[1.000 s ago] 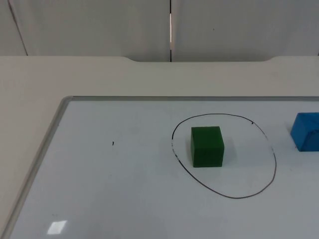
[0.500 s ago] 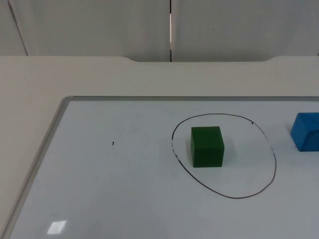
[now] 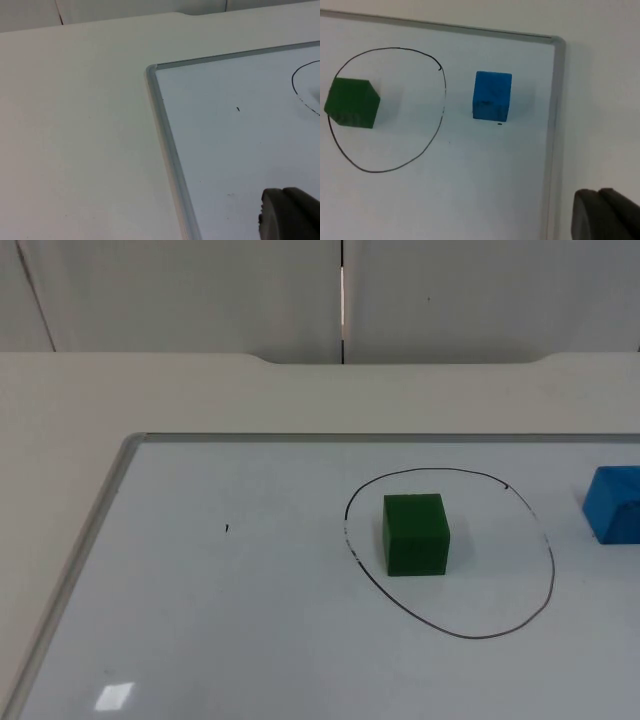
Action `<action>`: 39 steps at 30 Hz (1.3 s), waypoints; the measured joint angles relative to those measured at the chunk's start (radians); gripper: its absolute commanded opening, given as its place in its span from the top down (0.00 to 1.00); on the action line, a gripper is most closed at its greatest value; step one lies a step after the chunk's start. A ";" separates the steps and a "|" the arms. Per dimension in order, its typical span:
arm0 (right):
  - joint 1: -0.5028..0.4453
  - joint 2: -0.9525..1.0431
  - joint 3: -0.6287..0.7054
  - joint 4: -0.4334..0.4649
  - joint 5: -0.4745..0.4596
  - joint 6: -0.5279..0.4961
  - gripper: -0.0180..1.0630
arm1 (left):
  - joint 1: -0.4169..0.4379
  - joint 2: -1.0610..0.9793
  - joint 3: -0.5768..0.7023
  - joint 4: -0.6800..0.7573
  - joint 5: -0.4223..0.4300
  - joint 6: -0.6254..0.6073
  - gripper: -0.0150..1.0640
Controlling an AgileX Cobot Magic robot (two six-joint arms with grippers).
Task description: Push the two cubes into the marked area.
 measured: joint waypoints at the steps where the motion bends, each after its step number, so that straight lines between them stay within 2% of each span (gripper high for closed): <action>1: 0.000 0.030 -0.017 0.000 -0.006 0.007 0.98 | 0.000 0.000 0.000 0.000 0.000 0.000 0.99; 19: 0.000 0.470 -0.210 -0.024 -0.034 0.020 0.98 | 0.000 0.000 0.000 0.000 0.000 0.000 0.99; 25: 0.000 0.550 -0.232 -0.072 -0.064 0.024 0.98 | 0.000 0.000 0.000 0.000 0.000 0.000 0.99; 34: 0.000 0.657 -0.232 -0.084 -0.131 0.024 0.98 | 0.000 0.000 0.000 0.000 0.000 0.000 0.99; 39: 0.000 0.713 -0.232 -0.114 -0.172 0.064 0.98 | 0.000 0.000 0.000 0.000 0.000 0.000 0.99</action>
